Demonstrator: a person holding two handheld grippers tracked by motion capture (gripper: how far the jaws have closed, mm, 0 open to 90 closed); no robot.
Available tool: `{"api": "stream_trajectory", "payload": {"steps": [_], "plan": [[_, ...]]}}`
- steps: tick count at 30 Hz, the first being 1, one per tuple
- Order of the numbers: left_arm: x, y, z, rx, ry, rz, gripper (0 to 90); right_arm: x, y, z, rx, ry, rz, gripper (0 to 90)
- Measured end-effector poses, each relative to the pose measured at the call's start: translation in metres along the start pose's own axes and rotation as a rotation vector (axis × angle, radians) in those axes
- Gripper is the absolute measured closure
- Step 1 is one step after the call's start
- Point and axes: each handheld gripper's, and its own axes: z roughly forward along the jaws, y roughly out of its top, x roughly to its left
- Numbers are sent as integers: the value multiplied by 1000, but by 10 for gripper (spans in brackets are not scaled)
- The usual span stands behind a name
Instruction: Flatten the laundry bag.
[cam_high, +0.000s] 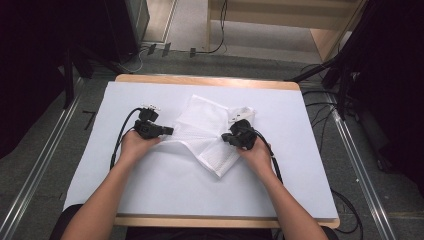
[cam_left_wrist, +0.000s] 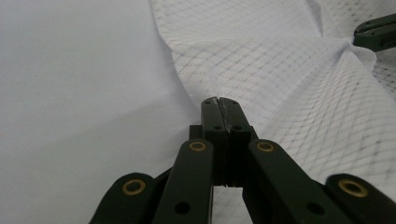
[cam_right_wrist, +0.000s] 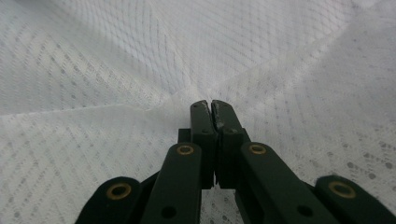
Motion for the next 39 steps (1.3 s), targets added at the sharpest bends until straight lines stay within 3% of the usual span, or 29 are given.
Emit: {"api": "stream_trajectory", "payload": {"steps": [9,13,14,17,29,39], "plan": [[6,0,-8,-23,-1,-22,900,4,4,-14,-43,70,14,900],[8,-1,-8,-1,34,-14,900,3,4,-17,-57,107,33,900],[8,-1,-7,9,53,-11,900,4,4,-18,-52,100,35,900],[13,-2,-9,10,48,-28,900,1,2,-21,-46,86,31,900],[28,-4,-27,-40,48,-80,900,-8,-4,-42,-77,93,57,900],[48,-4,-43,-60,91,-117,900,-9,-11,-53,-86,87,67,900]]}}
